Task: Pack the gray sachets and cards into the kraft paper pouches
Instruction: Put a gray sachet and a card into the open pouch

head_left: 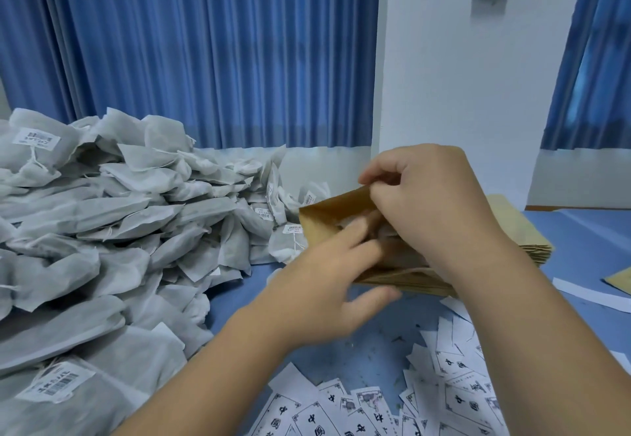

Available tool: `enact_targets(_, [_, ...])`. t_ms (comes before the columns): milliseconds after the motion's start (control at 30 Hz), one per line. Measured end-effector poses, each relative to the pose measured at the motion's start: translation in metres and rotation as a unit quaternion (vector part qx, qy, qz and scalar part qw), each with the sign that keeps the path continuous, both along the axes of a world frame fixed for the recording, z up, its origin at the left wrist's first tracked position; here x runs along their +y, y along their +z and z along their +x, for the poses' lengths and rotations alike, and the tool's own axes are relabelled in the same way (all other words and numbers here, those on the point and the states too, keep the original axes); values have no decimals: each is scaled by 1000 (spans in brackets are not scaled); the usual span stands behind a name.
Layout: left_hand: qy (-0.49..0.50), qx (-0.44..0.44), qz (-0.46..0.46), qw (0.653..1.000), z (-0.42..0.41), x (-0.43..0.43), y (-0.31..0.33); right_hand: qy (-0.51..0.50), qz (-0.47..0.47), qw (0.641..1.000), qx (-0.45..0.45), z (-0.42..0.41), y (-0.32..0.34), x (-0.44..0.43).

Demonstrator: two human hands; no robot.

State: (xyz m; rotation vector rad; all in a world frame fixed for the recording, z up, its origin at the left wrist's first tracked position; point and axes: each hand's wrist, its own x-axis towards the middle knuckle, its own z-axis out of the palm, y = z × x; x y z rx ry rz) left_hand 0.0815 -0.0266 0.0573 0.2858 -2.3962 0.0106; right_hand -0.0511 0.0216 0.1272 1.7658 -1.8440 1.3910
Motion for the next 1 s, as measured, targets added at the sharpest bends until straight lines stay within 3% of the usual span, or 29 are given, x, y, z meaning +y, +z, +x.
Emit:
enact_targets(133, [1, 244, 34, 969, 8, -13, -11, -46, 29, 999, 2, -6, -2, -3])
enact_targets(200, [56, 289, 62, 954, 12, -26, -15, -74, 51, 996, 4, -10, -3, -5])
enact_targets(267, [163, 219, 99, 957, 18, -46, -28, -84, 66, 994, -3, -13, -5, -7])
enact_targets(333, [269, 39, 108, 956, 28, -66, -53, -81, 77, 994, -13, -12, -7, -8])
enact_targets(433, [332, -186, 112, 918, 34, -82, -86, -61, 93, 994, -13, -7, -10, -9])
enact_targets(500, [346, -228, 130, 901, 31, -87, -94, -52, 106, 993, -5, -4, -12, -9])
enact_targets(633, [387, -238, 76, 887, 33, -92, -91, -45, 115, 992, -10, -4, -12, -9])
enact_targets(733, [400, -187, 102, 892, 36, -90, -84, -41, 104, 993, -28, -9, -10, -7])
enact_targets(867, [363, 4, 239, 901, 29, -93, -76, -38, 105, 993, -33, -13, -8, -6])
enact_targets(1000, [331, 145, 415, 835, 22, -102, -67, -29, 96, 995, -31, -17, -8, -8])
